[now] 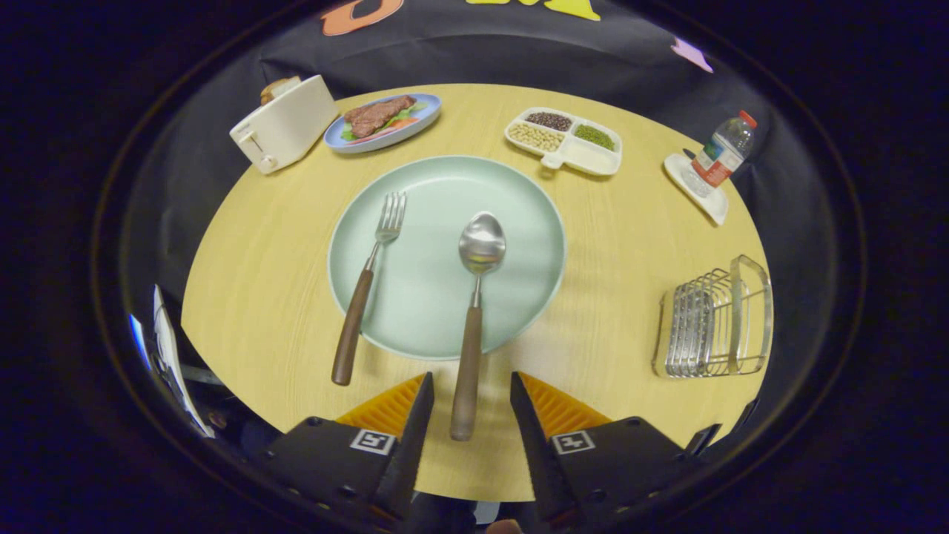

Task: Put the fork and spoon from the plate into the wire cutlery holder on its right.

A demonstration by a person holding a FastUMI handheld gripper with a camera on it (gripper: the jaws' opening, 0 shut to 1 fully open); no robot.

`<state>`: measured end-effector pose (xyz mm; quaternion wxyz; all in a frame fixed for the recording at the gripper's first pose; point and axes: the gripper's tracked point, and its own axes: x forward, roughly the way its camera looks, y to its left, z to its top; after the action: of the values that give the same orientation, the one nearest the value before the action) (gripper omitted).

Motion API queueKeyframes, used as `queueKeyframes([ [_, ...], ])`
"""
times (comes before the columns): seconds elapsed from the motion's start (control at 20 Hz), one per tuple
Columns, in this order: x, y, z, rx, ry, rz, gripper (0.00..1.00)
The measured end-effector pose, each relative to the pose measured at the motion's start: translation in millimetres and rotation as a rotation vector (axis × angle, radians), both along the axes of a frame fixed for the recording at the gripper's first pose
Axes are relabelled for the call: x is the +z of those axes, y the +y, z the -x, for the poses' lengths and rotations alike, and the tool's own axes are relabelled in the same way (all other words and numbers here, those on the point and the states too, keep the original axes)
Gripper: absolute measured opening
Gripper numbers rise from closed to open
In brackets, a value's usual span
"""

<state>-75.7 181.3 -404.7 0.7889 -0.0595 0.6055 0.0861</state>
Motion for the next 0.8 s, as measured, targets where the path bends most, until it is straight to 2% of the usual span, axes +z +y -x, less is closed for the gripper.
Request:
queueKeyframes([
  [0.05, -1.9, 0.4, -1.4, -0.005, 0.012, -0.001, 0.4],
  [0.1, -0.9, -2.0, -0.1, -0.01, 0.017, 0.007, 0.36],
  [0.2, -0.5, -5.4, -0.1, -0.023, 0.028, 0.021, 0.11],
  [0.25, 2.1, -6.4, 0.8, -0.024, 0.039, 0.017, 0.11],
  [0.35, 2.3, -6.6, 2.0, -0.029, 0.053, -0.001, 0.01],
  [0.8, 35.4, -17.0, -4.6, -0.072, 0.035, -0.071, 0.0],
])
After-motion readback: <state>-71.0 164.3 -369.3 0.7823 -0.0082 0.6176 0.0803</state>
